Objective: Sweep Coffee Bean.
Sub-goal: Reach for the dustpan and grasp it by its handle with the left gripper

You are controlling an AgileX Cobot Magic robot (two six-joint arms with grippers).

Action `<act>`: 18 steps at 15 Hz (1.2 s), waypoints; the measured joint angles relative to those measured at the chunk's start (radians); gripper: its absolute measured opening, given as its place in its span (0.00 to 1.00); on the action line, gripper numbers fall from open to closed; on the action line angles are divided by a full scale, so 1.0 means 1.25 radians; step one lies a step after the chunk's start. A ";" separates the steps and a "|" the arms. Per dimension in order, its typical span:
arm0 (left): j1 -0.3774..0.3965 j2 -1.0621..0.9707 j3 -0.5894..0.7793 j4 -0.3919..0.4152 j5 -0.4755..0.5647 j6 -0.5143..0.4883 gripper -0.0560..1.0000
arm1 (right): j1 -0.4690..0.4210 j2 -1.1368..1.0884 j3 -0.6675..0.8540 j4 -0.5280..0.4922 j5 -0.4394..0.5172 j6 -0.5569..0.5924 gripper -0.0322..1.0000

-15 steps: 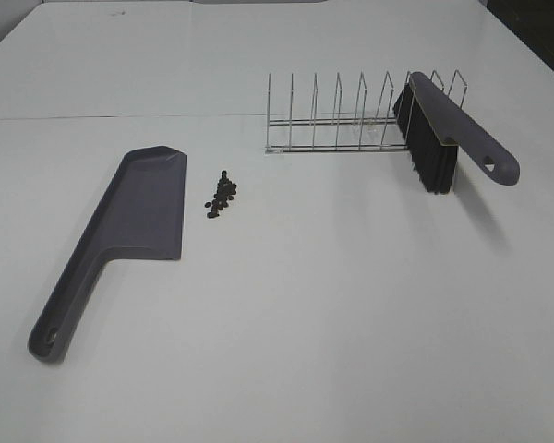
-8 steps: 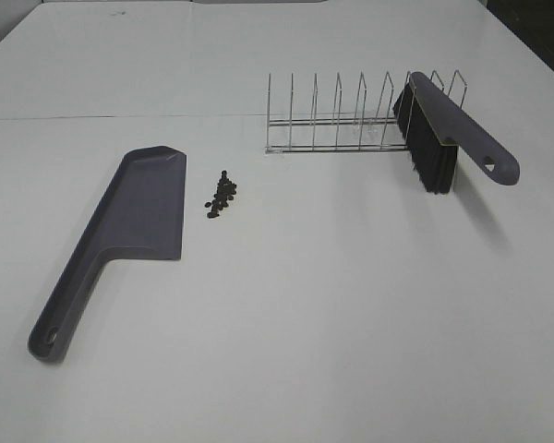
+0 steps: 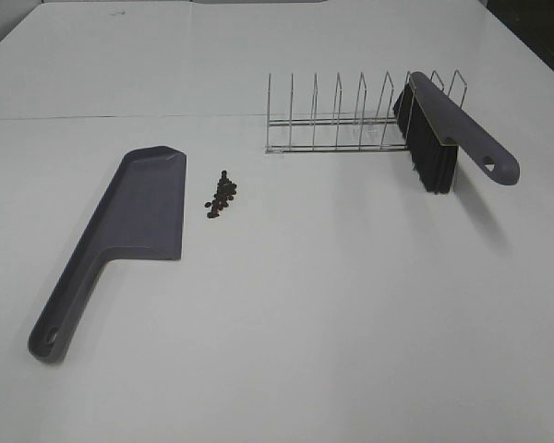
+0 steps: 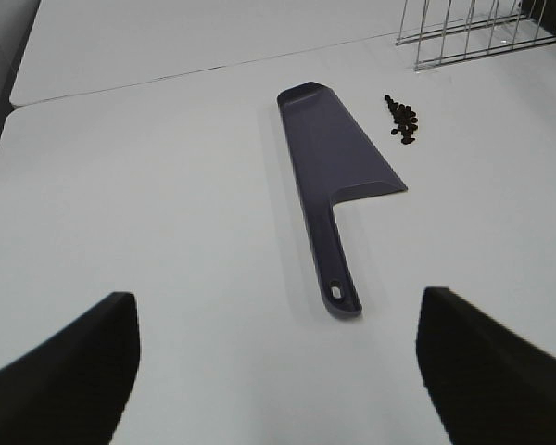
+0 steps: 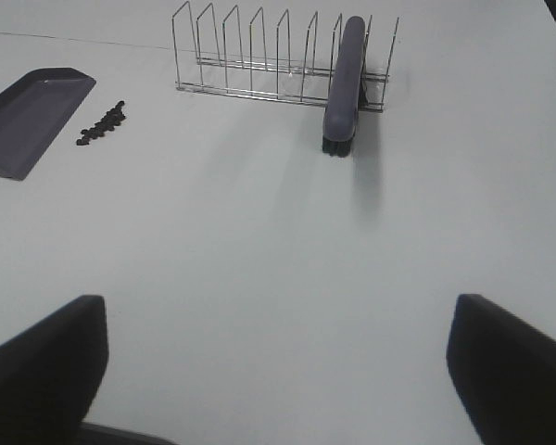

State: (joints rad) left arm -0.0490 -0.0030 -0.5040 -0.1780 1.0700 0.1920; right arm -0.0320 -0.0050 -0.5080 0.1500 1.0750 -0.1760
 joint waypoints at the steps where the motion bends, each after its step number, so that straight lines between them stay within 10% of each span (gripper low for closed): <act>1: 0.000 0.000 0.000 0.000 0.000 0.000 0.77 | 0.000 0.000 0.000 0.000 0.000 0.000 0.86; 14: 0.000 0.000 0.000 0.009 -0.003 -0.006 0.77 | 0.000 0.000 0.000 0.000 0.000 0.000 0.86; 18: 0.000 0.153 -0.029 0.015 -0.175 -0.021 0.77 | 0.000 0.000 0.000 0.000 0.000 0.000 0.86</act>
State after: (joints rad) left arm -0.0490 0.1880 -0.5400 -0.1590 0.8510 0.1660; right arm -0.0320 -0.0050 -0.5080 0.1500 1.0750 -0.1760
